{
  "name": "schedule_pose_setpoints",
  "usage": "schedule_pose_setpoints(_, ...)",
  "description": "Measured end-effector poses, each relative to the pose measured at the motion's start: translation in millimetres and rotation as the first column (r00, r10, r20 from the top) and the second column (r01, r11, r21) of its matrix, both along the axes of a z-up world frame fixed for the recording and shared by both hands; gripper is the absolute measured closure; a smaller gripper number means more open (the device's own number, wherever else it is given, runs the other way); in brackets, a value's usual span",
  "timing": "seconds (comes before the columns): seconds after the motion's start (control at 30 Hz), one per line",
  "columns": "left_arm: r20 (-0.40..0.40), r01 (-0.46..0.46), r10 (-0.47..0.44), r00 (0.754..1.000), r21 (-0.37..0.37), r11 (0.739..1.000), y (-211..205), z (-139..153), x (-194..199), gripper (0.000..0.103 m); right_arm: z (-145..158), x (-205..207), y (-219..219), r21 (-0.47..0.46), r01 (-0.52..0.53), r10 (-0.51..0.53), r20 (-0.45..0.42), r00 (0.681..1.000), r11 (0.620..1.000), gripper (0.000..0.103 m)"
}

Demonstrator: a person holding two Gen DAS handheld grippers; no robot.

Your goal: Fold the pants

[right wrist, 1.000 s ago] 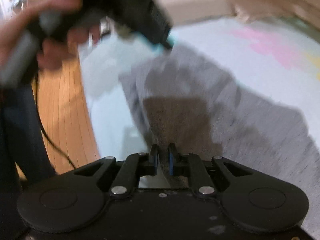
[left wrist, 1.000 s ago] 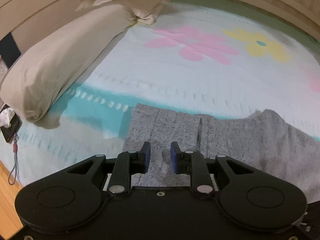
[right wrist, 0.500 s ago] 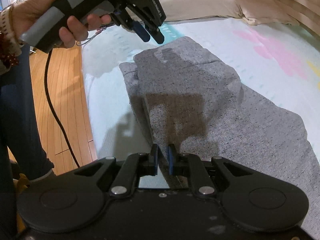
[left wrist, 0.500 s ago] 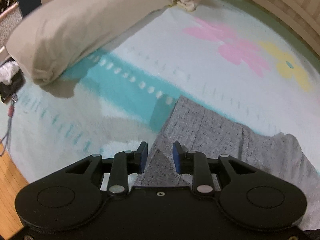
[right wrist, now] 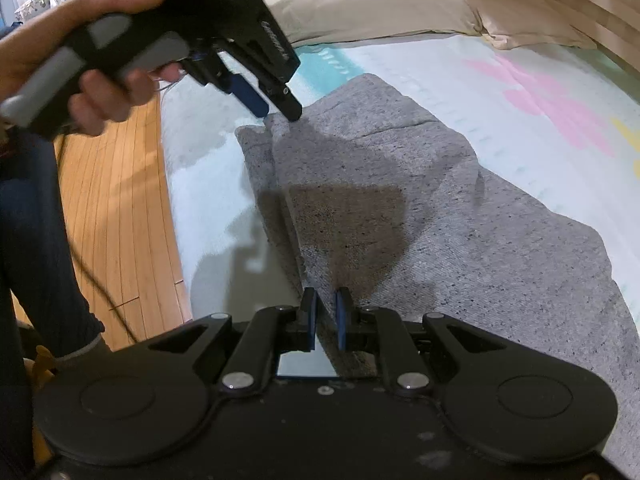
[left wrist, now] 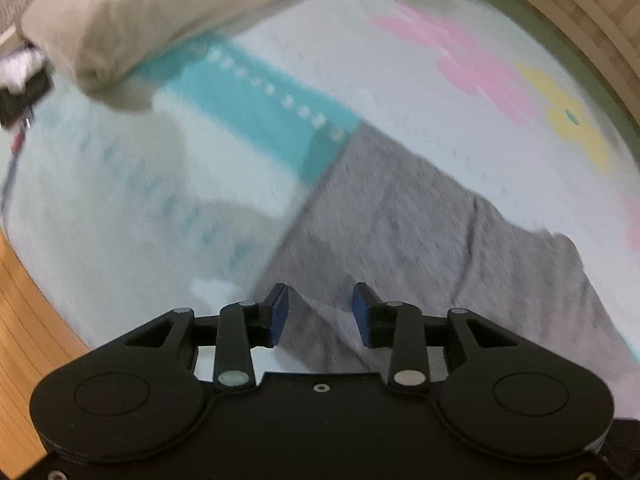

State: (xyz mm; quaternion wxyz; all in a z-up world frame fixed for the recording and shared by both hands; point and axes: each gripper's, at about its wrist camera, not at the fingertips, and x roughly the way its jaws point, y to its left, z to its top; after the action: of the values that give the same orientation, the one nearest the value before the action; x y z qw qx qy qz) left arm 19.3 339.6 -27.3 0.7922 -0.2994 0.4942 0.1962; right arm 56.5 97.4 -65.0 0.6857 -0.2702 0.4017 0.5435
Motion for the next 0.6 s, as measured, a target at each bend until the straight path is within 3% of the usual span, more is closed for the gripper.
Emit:
schedule_pose_setpoints(0.13, 0.014, -0.033, 0.035, 0.999, -0.089, 0.995, 1, -11, 4, 0.052, 0, 1, 2, -0.003, 0.003, -0.003, 0.007, 1.0, 1.0, 0.091)
schedule_pose_setpoints(0.27, 0.023, -0.108, 0.112, 0.993, -0.129, 0.986, 7, -19, 18, 0.043, -1, 3, 3, 0.001, 0.014, -0.014, 0.015, 1.0, 1.0, 0.091)
schedule_pose_setpoints(0.37, 0.035, -0.147, 0.153, 0.988, -0.128, 0.981, 9, -21, 25, 0.043, 0, 2, 2, 0.004, 0.015, -0.015, 0.021, 1.0, 1.0, 0.091)
schedule_pose_setpoints(0.4, 0.056, -0.163, 0.172, 0.984, -0.135, 0.977, 9, -21, 23, 0.046, 0, 2, 2, 0.005, 0.017, -0.017, 0.022, 1.0, 1.0, 0.091)
schedule_pose_setpoints(0.43, 0.087, -0.185, 0.198, 0.976, -0.139, 0.973, 10, -20, 18, 0.061, 0, 2, 1, 0.006, 0.018, -0.018, 0.024, 1.0, 1.0, 0.091)
schedule_pose_setpoints(0.47, 0.099, -0.214, 0.227, 0.969, -0.124, 0.969, 10, -18, 13, 0.083, 0, 1, 1, 0.006, 0.019, -0.019, 0.026, 0.999, 1.0, 0.091)
schedule_pose_setpoints(0.6, 0.174, -0.256, 0.282, 0.944, -0.157, 0.954, 11, 1, -11, 0.086, 5, 2, 0, 0.023, 0.043, -0.045, 0.058, 0.997, 0.999, 0.091)
